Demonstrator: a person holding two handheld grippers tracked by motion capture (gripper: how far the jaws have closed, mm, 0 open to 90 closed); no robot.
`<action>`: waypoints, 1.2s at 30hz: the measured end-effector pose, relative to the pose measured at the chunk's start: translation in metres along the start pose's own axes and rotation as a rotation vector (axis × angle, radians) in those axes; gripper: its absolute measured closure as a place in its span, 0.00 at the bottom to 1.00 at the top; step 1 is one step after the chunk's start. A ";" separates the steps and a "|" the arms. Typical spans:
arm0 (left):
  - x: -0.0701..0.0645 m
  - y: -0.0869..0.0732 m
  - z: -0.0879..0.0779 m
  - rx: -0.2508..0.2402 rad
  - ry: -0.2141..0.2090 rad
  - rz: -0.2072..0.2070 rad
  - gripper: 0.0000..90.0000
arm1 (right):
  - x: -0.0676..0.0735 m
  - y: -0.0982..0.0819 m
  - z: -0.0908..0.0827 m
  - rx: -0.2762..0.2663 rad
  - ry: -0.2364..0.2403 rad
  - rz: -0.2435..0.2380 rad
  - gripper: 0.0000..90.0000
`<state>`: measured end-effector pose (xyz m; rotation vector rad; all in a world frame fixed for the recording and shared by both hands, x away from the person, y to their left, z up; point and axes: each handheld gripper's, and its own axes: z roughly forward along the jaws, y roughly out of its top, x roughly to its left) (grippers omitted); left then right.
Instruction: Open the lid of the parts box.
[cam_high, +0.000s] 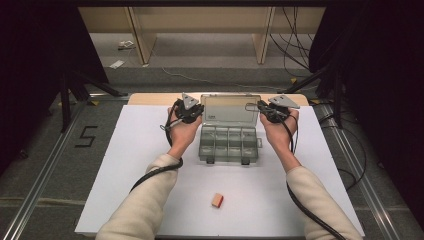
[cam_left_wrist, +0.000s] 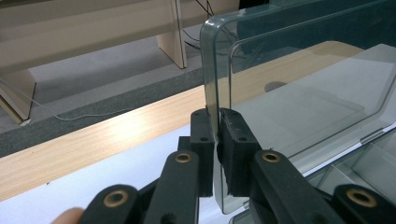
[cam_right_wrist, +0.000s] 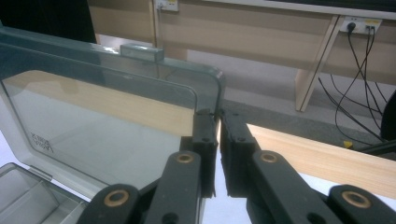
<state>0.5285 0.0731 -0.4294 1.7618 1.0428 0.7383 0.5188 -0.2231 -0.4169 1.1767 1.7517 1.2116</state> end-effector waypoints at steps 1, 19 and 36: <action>0.000 0.000 0.000 0.002 0.000 -0.001 0.93 | 0.000 -0.001 0.000 0.002 0.000 0.000 0.95; 0.001 -0.008 0.005 0.034 -0.007 -0.017 0.92 | -0.003 -0.014 0.010 0.058 0.019 0.025 0.94; 0.001 -0.027 0.012 0.129 -0.049 -0.016 0.89 | -0.004 -0.030 0.019 0.155 0.041 0.032 0.91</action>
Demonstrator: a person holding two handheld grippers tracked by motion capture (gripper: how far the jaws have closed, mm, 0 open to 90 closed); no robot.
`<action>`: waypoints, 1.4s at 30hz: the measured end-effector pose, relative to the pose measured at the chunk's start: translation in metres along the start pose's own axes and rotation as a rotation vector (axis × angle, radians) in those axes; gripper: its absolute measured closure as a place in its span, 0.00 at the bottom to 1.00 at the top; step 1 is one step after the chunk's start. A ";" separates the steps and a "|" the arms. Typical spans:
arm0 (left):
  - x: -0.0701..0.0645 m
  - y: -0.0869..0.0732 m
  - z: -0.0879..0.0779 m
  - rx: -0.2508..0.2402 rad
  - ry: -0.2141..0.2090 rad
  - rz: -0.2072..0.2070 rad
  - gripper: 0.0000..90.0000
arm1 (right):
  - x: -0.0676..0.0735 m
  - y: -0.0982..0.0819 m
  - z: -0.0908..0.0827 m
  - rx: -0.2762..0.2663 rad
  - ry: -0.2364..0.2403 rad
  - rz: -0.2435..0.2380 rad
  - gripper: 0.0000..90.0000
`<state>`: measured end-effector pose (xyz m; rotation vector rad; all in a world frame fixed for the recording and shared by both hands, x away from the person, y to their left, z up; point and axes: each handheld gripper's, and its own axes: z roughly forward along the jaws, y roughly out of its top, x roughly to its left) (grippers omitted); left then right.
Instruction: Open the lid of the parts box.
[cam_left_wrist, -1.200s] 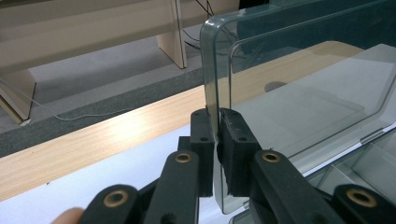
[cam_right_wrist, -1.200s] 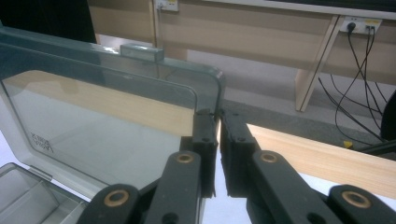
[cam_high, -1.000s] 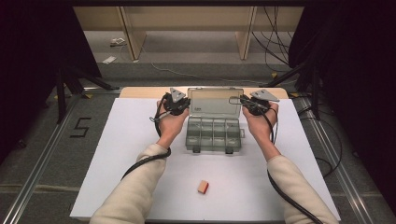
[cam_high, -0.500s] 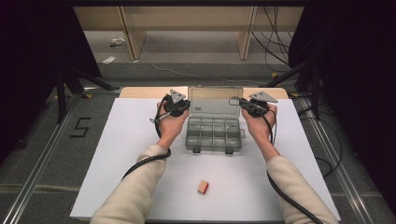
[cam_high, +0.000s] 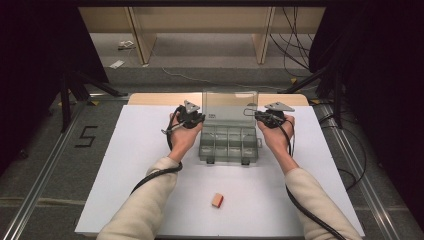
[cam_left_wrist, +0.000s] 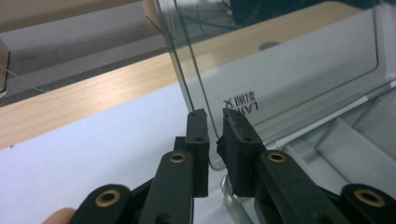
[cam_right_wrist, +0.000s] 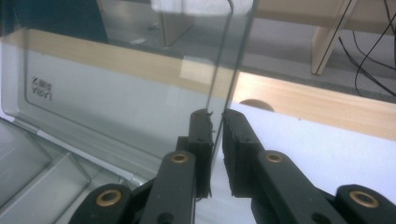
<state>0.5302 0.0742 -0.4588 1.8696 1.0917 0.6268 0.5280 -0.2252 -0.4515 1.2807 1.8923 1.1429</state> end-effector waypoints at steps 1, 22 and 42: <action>0.000 -0.002 0.000 0.004 -0.006 -0.004 0.88 | 0.000 -0.001 0.000 0.006 0.003 -0.002 0.89; -0.004 -0.029 -0.067 0.028 -0.166 0.046 0.14 | 0.019 -0.023 -0.037 0.041 0.250 -0.136 0.31; -0.013 -0.074 -0.120 0.030 -0.189 0.117 0.00 | 0.050 -0.057 -0.093 0.036 0.409 -0.249 0.28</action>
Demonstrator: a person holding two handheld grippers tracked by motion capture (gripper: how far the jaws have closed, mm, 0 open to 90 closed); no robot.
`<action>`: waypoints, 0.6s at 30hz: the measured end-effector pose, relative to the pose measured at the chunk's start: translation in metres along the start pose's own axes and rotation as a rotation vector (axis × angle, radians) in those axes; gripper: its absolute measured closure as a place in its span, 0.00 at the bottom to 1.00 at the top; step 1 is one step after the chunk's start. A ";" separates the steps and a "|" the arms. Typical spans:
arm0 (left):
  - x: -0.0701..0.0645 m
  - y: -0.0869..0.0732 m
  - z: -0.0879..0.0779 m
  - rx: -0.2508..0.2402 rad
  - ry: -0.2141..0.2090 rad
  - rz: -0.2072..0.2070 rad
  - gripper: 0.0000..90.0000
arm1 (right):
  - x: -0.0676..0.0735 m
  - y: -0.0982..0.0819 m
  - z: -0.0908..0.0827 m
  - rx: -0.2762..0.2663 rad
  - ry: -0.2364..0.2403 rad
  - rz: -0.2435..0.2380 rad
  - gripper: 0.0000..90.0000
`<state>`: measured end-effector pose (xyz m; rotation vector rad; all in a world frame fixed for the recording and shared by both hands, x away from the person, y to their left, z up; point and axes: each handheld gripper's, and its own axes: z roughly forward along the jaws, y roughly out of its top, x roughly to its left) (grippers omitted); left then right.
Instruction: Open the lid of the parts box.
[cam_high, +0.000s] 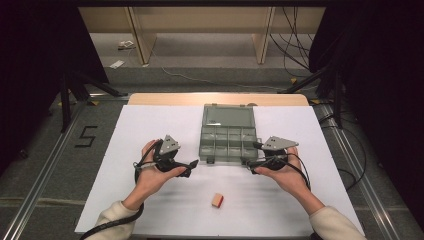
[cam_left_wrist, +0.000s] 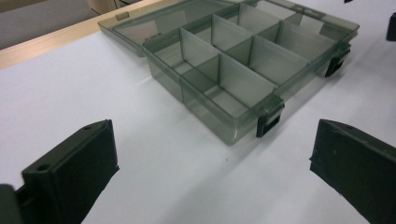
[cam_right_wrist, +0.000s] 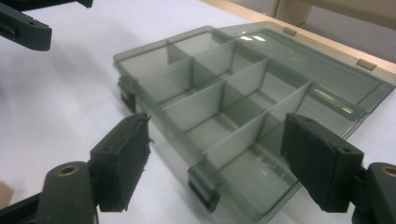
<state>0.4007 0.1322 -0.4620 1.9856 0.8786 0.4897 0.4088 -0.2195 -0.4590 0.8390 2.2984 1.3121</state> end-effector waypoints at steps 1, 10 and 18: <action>0.000 -0.002 -0.001 0.003 0.002 0.002 0.00 | 0.002 -0.001 -0.001 0.000 0.007 -0.004 0.28; -0.004 -0.008 -0.006 -0.017 -0.019 0.005 0.00 | 0.019 -0.009 -0.012 -0.001 0.057 0.002 0.26; -0.003 -0.007 -0.008 -0.045 -0.001 0.002 0.00 | 0.027 -0.012 -0.012 0.004 0.080 -0.001 0.26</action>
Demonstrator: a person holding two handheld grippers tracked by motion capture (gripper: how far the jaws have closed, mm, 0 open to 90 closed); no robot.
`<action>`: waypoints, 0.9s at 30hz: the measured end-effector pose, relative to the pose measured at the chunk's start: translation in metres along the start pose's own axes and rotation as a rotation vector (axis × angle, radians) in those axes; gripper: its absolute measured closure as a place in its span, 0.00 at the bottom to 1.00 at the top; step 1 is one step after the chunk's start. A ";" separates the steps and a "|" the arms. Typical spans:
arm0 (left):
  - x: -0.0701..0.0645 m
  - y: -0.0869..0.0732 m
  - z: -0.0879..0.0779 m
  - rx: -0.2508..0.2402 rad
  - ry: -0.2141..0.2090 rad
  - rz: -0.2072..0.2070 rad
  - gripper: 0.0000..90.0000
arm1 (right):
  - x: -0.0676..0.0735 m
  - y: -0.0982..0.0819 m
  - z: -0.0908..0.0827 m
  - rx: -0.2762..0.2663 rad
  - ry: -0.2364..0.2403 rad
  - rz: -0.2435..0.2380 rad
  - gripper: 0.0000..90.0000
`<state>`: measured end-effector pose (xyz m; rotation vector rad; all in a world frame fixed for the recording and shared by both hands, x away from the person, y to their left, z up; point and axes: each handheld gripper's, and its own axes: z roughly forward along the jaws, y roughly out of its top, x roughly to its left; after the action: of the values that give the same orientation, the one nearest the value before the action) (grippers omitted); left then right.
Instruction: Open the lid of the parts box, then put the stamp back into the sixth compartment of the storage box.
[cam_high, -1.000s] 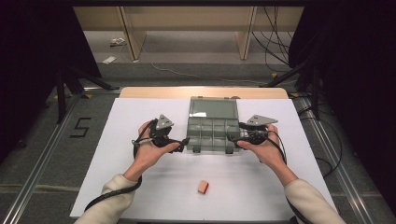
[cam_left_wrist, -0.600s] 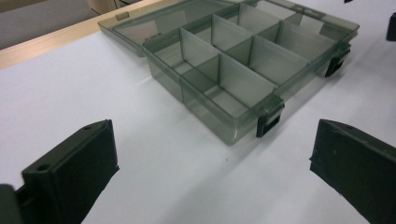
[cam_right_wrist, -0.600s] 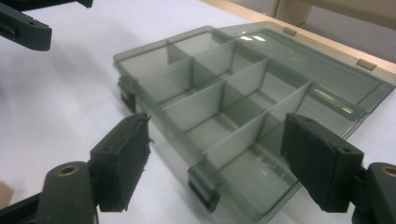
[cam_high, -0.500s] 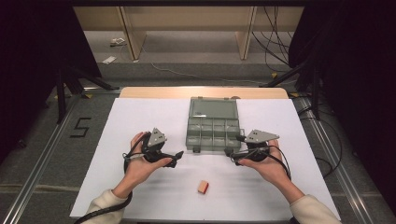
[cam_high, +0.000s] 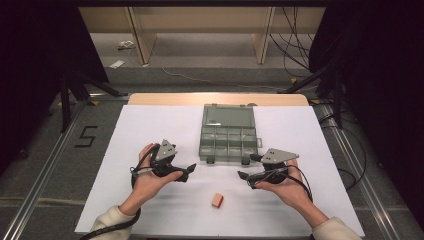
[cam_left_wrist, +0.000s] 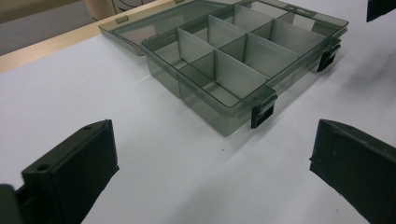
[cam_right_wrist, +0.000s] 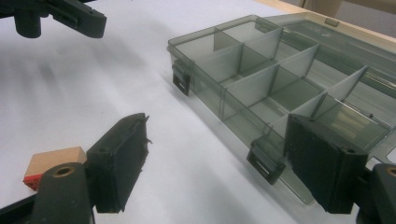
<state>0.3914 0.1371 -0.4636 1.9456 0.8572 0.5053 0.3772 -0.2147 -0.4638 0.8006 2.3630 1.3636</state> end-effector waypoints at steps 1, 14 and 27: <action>0.000 0.000 0.000 -0.007 0.004 0.001 0.00 | 0.000 0.000 0.000 -0.002 -0.002 0.001 0.26; 0.005 0.000 0.000 -0.021 0.031 -0.015 0.00 | 0.006 0.000 0.005 -0.009 0.025 0.020 0.25; 0.003 0.002 0.001 -0.015 0.028 -0.009 0.00 | 0.045 0.000 0.030 0.057 0.173 -0.016 0.26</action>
<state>0.3943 0.1380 -0.4624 1.9243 0.8780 0.5333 0.3564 -0.1672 -0.4785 0.7033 2.5435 1.4176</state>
